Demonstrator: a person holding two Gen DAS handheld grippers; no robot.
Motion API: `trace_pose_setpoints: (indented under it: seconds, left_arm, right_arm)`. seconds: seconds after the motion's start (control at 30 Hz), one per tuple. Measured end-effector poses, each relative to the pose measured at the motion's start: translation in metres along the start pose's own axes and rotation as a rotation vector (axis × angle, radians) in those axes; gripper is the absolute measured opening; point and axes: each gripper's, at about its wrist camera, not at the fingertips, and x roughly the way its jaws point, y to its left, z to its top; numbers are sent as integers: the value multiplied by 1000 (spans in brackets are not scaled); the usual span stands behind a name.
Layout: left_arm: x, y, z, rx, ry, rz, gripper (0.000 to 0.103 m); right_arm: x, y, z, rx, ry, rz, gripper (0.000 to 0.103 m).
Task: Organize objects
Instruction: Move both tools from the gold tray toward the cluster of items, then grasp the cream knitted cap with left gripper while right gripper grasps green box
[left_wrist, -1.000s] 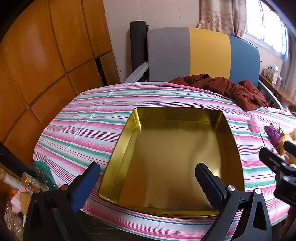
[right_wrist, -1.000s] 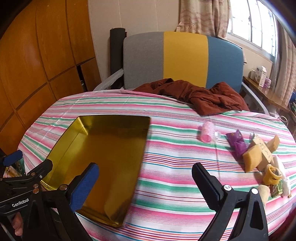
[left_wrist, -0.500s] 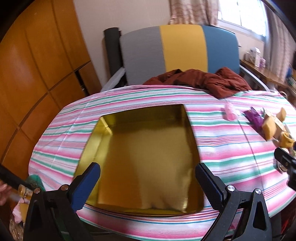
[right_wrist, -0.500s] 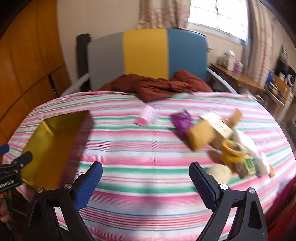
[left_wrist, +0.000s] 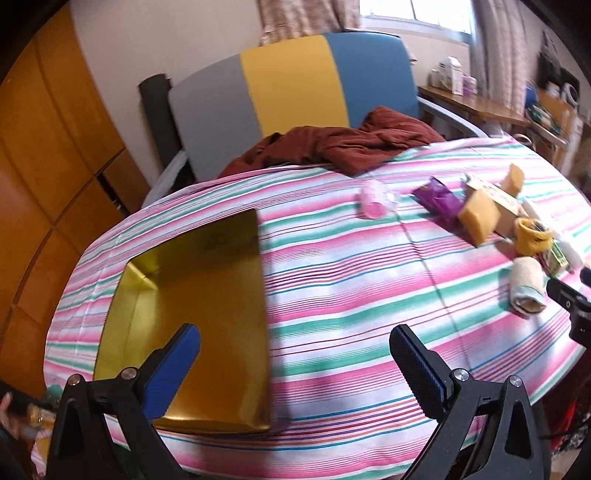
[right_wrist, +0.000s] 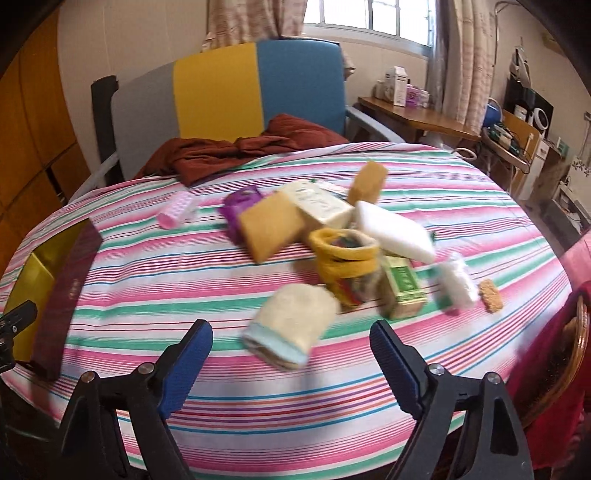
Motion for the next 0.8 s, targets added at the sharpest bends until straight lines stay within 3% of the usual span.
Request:
trace_pose_setpoints:
  seconds: [0.23,0.3,0.57,0.8]
  left_arm:
    - [7,-40,7,63,15,-42,103]
    - [10,-53,8,67,25,-77,103]
    - [27,-122,13,49,103,-415,103]
    - [41,-193,39,97,94,-596,103]
  right_arm:
    - [8,-32,-6,22,7,-20,88]
    - [10,-44,-9,30,11,-13,80]
    - [13,-92,-24,104,27,-28,76]
    - [25,-114,-19,134,-1,-28,76]
